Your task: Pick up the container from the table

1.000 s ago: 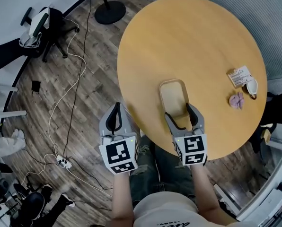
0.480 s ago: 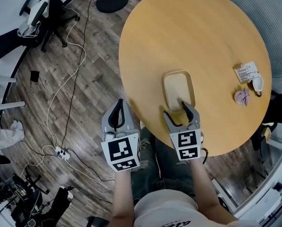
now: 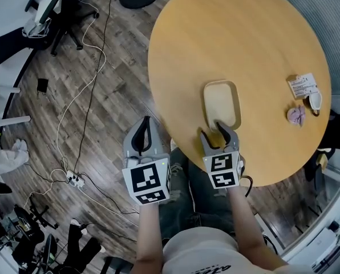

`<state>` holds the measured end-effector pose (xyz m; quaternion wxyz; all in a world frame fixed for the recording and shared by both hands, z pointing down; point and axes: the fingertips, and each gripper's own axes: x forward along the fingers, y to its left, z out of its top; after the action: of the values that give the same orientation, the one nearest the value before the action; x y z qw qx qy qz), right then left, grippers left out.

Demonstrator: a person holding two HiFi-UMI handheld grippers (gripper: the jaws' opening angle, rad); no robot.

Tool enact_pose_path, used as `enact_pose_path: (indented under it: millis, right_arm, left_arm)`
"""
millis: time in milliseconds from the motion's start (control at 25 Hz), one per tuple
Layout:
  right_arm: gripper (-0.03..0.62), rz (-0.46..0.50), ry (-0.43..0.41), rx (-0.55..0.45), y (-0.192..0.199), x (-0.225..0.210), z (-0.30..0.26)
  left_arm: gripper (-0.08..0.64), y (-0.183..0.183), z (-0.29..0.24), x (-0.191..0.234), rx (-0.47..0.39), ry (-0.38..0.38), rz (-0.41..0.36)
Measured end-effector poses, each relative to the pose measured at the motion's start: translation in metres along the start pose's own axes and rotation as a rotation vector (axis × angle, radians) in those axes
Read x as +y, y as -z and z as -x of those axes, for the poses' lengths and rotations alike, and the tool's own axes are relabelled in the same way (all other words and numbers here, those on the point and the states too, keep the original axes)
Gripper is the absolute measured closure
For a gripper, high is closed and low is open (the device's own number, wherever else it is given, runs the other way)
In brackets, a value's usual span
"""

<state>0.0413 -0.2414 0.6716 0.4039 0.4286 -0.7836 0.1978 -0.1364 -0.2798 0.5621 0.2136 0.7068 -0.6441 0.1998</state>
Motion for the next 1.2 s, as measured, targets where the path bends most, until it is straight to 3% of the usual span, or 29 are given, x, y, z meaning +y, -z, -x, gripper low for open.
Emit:
enact_pose_path:
  millis: [280,440,520,960,1200]
  right_arm:
    - [0.454,0.011,0.051,0.029,0.001,-0.011,-0.003]
    - [0.476,0.010,0.054,0.034,0.000,-0.010,-0.004]
    - [0.537,0.000,0.060,0.032,-0.003,-0.011,-0.005]
    - [0.543,-0.125,0.104,-0.042,-0.032,-0.042,0.014]
    - [0.542,-0.166,0.135,-0.156,-0.068,-0.067,0.038]
  left_arm:
    - [0.558,0.007,0.002,0.006,0.012,-0.008,0.009]
    - [0.558,0.007,0.002,0.008,0.014,-0.007,0.011]
    - [0.558,0.004,0.002,0.009,0.010,-0.007,0.012]
    - [0.558,-0.025,0.006,0.012,-0.035,-0.006,0.001]
    - [0.558,-0.050,0.008,0.011,-0.086,-0.007,-0.015]
